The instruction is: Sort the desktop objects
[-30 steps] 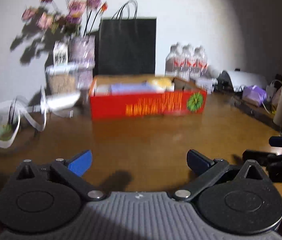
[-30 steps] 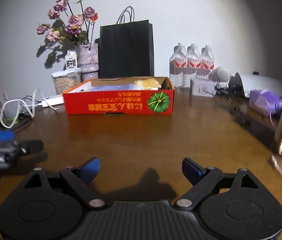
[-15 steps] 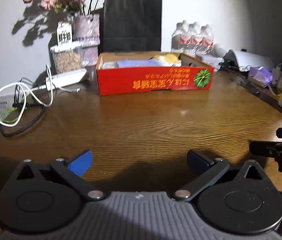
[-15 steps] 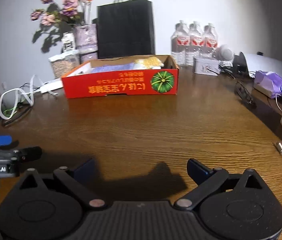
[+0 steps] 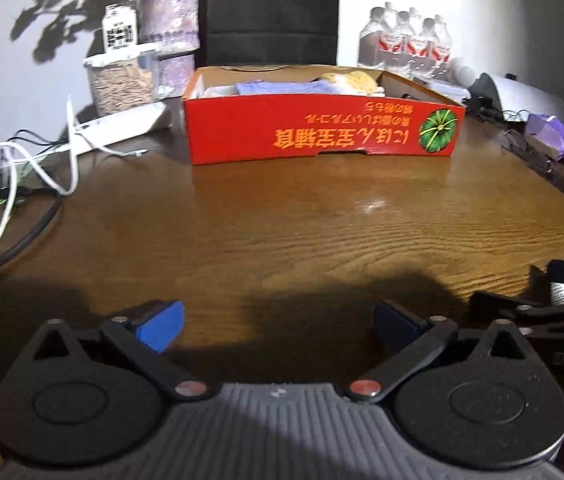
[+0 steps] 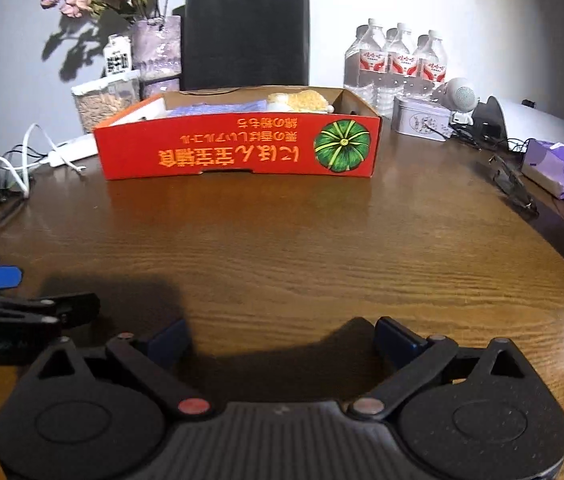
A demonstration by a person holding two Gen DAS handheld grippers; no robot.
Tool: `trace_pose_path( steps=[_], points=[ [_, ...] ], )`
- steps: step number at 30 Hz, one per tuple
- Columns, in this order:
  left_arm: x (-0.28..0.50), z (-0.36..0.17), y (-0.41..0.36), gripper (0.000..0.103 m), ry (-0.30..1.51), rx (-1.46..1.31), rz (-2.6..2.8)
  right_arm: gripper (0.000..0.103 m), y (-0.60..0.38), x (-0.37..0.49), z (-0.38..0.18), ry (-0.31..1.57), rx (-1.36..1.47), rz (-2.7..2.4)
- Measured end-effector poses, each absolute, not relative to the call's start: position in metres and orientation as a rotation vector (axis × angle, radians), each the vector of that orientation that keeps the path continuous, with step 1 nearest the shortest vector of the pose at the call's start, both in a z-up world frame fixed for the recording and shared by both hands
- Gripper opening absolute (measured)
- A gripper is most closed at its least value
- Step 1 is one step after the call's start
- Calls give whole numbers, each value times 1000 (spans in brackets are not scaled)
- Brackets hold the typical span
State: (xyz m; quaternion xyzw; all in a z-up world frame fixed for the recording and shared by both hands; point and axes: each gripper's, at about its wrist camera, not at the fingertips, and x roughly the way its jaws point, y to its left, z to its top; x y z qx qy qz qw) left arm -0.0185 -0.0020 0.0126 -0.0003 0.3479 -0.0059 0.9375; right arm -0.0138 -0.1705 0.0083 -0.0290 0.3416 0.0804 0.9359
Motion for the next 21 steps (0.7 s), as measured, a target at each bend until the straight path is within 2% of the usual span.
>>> trace_pose_path(
  steps=[21],
  points=[
    [0, 10, -1, 103, 702, 16, -26, 103, -173, 11, 7, 705, -43, 165]
  ],
)
